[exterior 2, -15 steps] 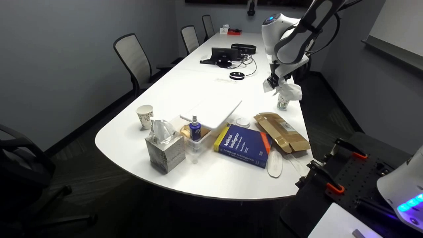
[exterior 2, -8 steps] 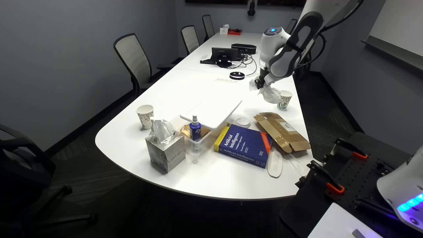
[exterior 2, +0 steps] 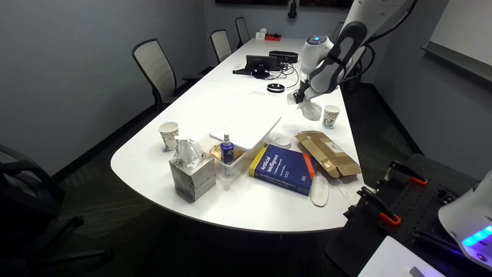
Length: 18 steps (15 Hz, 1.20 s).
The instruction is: Use the napkin to wipe the right side of the table near the paper cup
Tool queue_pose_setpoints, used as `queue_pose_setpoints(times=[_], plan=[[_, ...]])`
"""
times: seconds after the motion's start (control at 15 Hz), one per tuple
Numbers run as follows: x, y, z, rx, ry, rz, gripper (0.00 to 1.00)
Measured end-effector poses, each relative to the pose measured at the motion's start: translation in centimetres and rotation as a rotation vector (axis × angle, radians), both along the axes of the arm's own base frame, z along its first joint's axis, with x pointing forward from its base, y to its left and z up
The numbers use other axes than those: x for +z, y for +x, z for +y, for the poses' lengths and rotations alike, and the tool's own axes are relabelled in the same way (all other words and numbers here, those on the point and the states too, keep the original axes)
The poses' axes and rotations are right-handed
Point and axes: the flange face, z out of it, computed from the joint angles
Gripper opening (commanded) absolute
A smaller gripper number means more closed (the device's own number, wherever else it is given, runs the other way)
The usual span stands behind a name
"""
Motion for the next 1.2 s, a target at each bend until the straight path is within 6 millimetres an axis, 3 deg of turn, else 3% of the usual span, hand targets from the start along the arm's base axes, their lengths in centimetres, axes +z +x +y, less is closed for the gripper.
queue_pose_setpoints(times=[0.27,0.67,1.2], plan=[[-1.0,0.3,-1.0,-0.014,0.018,0.008,0.03],[-3.6,2.5,-3.8,-0.007,0.01,0.015,0.03],[-11.6,4.1,-6.3,0.007,0.083,0.037,0.03]])
